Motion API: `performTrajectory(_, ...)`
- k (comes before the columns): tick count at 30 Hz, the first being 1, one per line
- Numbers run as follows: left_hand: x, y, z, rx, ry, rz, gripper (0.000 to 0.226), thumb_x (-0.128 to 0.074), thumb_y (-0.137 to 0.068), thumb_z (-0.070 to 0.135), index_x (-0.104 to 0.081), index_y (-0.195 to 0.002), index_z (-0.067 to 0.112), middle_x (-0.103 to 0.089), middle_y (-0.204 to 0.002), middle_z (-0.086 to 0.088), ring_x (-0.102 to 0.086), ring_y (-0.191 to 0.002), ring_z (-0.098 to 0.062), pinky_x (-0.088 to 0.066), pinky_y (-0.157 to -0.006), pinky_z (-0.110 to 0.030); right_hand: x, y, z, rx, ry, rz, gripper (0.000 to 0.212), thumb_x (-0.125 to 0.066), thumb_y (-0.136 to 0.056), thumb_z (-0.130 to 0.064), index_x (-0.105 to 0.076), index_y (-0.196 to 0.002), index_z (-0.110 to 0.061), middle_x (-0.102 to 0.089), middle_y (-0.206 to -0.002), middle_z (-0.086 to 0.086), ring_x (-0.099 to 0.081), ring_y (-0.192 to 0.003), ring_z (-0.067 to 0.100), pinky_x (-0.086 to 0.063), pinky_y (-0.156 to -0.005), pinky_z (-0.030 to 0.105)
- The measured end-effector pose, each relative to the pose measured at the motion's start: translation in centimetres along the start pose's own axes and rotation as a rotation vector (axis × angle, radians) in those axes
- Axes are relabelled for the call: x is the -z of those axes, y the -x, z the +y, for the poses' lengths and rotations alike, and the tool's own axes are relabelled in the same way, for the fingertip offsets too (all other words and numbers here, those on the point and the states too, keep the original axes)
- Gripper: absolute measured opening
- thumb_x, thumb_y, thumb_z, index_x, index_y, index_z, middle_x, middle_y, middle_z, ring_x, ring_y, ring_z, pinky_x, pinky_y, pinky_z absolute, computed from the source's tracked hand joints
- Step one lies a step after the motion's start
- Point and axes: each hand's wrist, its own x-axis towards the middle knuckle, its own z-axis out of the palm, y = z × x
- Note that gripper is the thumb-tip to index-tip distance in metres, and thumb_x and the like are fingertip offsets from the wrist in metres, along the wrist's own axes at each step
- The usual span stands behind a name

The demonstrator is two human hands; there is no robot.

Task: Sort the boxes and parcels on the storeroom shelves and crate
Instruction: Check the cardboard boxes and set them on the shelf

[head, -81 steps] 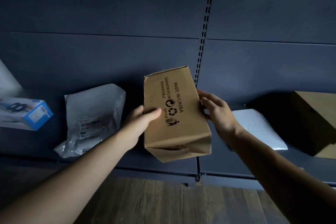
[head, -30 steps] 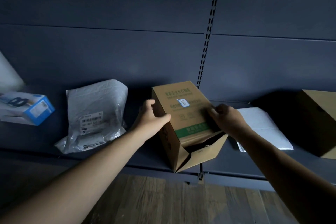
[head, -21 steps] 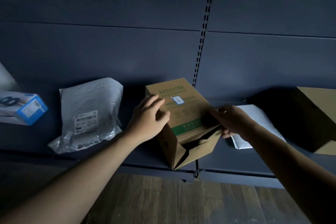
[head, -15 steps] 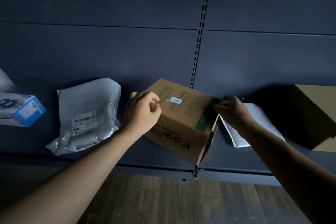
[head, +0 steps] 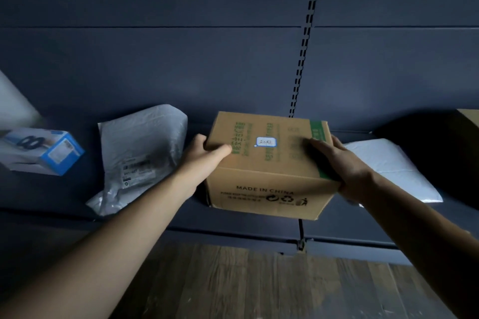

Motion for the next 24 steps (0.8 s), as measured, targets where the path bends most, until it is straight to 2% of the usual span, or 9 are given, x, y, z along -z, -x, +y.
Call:
performTrajectory(2,0.1,0.4,0.1,0.001,0.051,0.0,0.043,-0.071,-0.073,0.04,-0.049,-0.104,0.019,-0.063,-0.103,0.001,-0.06,-0.093,-0.015,-0.048,-0.075,-0.033,0.0,-0.1,0.0,0.038,0.021,-0.017,0.037,-0.061,-0.094,-0.025,-0.051,-0.13,-0.026,-0.069,-0.115,0.011,-0.07,-0.09,0.023,-0.061,-0.07,0.033)
performTrajectory(4,0.0,0.8,0.0,0.005,0.099,0.013,0.046,-0.072,-0.069,0.038,-0.047,-0.103,0.018,-0.062,-0.102,0.0,-0.06,-0.094,-0.015,-0.048,-0.079,-0.034,0.4,-0.5,0.3,0.079,0.075,0.009,0.036,-0.064,-0.092,-0.032,-0.054,-0.126,-0.029,-0.069,-0.117,0.008,-0.07,-0.099,0.024,-0.058,-0.086,0.041)
performTrajectory(6,-0.1,1.5,-0.1,0.013,0.138,0.032,0.045,-0.073,-0.071,0.036,-0.047,-0.104,0.019,-0.063,-0.103,0.0,-0.061,-0.095,-0.015,-0.049,-0.083,-0.036,0.5,-0.5,0.4,0.134,0.208,0.09,0.047,-0.07,-0.082,-0.05,-0.056,-0.124,-0.031,-0.07,-0.116,0.001,-0.068,-0.104,0.022,-0.053,-0.095,0.047)
performTrajectory(8,-0.2,2.4,-0.1,0.036,0.168,0.042,0.052,-0.07,-0.062,0.039,-0.048,-0.106,0.021,-0.064,-0.104,0.001,-0.062,-0.096,-0.016,-0.051,-0.084,-0.037,0.4,-0.1,0.4,0.204,0.341,0.178,0.057,-0.069,-0.075,-0.061,-0.058,-0.123,-0.033,-0.069,-0.112,-0.008,-0.067,-0.104,0.017,-0.053,-0.095,0.045)
performTrajectory(11,-0.1,4.0,0.6,0.08,0.177,0.096,0.047,-0.068,-0.058,0.037,-0.048,-0.098,0.024,-0.064,-0.103,0.0,-0.063,-0.097,-0.017,-0.051,-0.088,-0.04,-0.1,1.5,0.0,0.245,0.427,0.248,0.036,-0.062,-0.091,-0.044,-0.058,-0.123,-0.028,-0.066,-0.102,-0.016,-0.065,-0.101,0.01,-0.053,-0.089,0.029)
performTrajectory(12,-0.1,4.7,1.1,0.089,0.17,0.112,0.044,-0.068,-0.058,0.036,-0.048,-0.095,0.025,-0.064,-0.102,0.0,-0.063,-0.097,-0.017,-0.051,-0.089,-0.04,-0.1,2.3,-0.2,0.25,0.45,0.263,0.034,-0.059,-0.094,-0.042,-0.057,-0.125,-0.027,-0.065,-0.104,-0.016,-0.064,-0.103,0.01,-0.052,-0.089,0.029)
performTrajectory(17,0.1,9.8,4.8,0.089,0.095,0.06,0.042,-0.065,-0.061,0.035,-0.059,-0.101,0.022,-0.071,-0.098,0.006,-0.066,-0.096,-0.015,-0.052,-0.088,-0.039,1.5,7.6,-2.2,0.172,0.506,0.297,0.05,-0.053,-0.096,-0.042,-0.042,-0.143,-0.028,-0.06,-0.132,-0.006,-0.055,-0.121,0.016,-0.038,-0.086,0.018)
performTrajectory(20,-0.6,14.6,8.2,0.074,0.04,0.014,0.042,-0.065,-0.064,0.036,-0.061,-0.104,0.024,-0.071,-0.102,0.01,-0.065,-0.098,-0.011,-0.05,-0.09,-0.035,3.9,12.7,-4.9,0.098,0.502,0.315,0.056,-0.052,-0.096,-0.045,-0.034,-0.147,-0.03,-0.056,-0.138,-0.005,-0.053,-0.126,0.019,-0.041,-0.099,0.026)
performTrajectory(24,-2.0,20.9,14.1,0.06,-0.063,-0.079,0.047,-0.066,-0.065,0.041,-0.06,-0.108,0.023,-0.07,-0.105,0.009,-0.064,-0.098,-0.01,-0.049,-0.088,-0.031,7.8,20.5,-10.1,-0.002,0.517,0.433,0.056,-0.053,-0.096,-0.043,-0.034,-0.147,-0.029,-0.055,-0.14,-0.003,-0.049,-0.128,0.019,-0.032,-0.083,0.015)
